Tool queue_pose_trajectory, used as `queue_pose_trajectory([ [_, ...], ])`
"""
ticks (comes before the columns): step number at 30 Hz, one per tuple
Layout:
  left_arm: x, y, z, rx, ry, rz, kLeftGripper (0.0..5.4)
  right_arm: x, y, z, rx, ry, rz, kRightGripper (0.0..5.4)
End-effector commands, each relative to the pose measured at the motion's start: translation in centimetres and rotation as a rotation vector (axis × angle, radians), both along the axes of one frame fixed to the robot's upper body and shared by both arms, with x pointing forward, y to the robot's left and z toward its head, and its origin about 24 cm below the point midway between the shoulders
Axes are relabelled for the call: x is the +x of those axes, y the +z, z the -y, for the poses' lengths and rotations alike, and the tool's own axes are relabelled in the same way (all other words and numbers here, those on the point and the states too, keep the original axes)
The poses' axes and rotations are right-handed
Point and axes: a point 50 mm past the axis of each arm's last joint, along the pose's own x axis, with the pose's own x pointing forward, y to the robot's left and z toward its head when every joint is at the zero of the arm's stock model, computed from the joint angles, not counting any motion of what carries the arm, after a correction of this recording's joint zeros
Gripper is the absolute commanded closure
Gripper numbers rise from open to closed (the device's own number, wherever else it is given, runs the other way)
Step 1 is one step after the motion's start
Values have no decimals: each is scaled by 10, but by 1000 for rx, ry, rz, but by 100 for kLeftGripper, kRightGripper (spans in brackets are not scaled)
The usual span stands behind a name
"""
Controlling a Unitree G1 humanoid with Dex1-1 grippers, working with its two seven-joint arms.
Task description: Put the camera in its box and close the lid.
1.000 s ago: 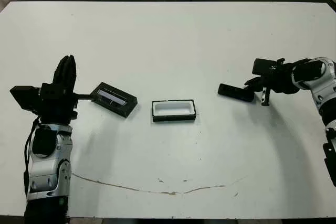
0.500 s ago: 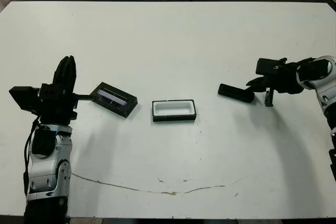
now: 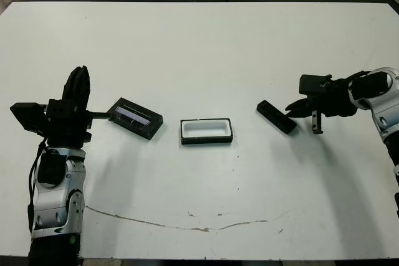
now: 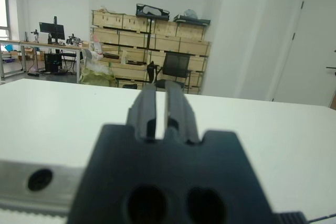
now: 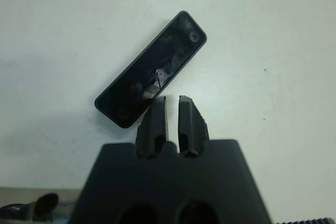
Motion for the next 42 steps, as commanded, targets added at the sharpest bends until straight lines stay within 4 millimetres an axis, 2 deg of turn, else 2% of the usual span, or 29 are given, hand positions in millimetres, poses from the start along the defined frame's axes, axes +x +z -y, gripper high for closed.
queue_pose_trajectory([
  [1, -2, -5, -5, 9, 18, -34, 537, -7, -6, 5, -20, -7, -40, 540],
  [14, -2, -6, -6, 7, 11, -30, 537, -12, -7, -1, 22, 5, -64, 540],
  [19, -2, -7, -6, 8, 16, -34, 537, -8, -9, 10, -58, -45, 83, 540],
  [25, -3, -8, -7, 9, 17, -30, 537, -9, -8, 27, -70, -206, 252, 540],
  [31, -3, -8, -7, 11, 7, -28, 537, -18, 0, 30, -62, -313, 406, 540],
  [37, -3, -8, -6, 1, 10, -39, 537, -34, 12, 15, 196, -322, 545, 540],
  [42, -3, -9, -6, 15, 9, -34, 537, -52, 6, -7, 623, -423, 444, 540],
])
